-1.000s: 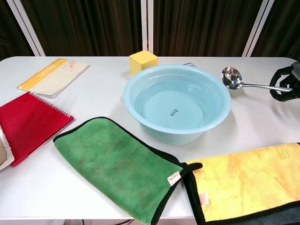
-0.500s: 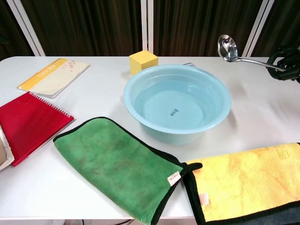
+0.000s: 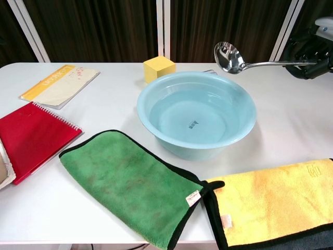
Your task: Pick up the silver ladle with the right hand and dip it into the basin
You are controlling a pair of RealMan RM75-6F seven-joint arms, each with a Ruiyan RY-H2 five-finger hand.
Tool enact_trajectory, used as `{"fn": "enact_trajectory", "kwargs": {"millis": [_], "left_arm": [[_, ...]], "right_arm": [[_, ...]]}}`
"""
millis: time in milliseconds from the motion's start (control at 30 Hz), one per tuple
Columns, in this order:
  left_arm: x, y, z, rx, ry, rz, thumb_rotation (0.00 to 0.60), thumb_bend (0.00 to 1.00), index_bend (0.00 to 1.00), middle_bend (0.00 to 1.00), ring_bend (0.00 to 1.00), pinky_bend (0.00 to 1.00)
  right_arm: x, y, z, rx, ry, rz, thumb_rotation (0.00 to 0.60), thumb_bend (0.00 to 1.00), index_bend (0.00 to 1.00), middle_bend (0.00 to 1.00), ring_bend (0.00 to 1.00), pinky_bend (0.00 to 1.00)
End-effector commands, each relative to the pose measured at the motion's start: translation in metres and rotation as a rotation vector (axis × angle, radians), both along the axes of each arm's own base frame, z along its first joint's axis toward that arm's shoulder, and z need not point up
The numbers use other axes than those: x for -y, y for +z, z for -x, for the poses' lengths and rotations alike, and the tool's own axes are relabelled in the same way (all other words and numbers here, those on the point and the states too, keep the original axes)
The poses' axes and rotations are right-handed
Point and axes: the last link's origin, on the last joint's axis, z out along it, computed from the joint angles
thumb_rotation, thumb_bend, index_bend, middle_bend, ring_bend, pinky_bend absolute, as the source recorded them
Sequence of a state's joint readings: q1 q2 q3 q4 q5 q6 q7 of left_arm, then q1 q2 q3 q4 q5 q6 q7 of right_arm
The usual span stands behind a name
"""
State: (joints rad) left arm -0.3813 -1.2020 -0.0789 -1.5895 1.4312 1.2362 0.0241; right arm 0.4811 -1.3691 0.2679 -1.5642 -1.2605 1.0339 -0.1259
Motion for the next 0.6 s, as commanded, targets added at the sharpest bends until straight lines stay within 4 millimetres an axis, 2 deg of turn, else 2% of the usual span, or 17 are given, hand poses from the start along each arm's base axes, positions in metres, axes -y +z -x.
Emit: {"fn": "enact_trajectory", "kwargs": {"millis": [33, 267, 600], "left_arm": [[0.001, 0.002, 0.001, 0.003, 0.002, -0.007, 0.600, 0.03, 0.19, 0.12, 0.12, 0.24], [0.002, 0.009, 0.005, 0.017, 0.007, -0.025, 0.600, 0.03, 0.19, 0.12, 0.12, 0.24], [0.005, 0.019, 0.011, 0.030, 0.012, -0.047, 0.600, 0.03, 0.19, 0.12, 0.12, 0.24]], "right_arm": [[0.002, -0.002, -0.018, -0.129, 0.083, -0.015, 0.600, 0.75, 0.70, 0.83, 0.78, 0.80], [0.010, -0.023, -0.038, -0.291, 0.173, -0.033, 0.600, 0.75, 0.70, 0.83, 0.78, 0.80], [0.019, -0.053, -0.052, -0.423, 0.220, -0.012, 0.600, 0.75, 0.70, 0.83, 0.78, 0.80]]}}
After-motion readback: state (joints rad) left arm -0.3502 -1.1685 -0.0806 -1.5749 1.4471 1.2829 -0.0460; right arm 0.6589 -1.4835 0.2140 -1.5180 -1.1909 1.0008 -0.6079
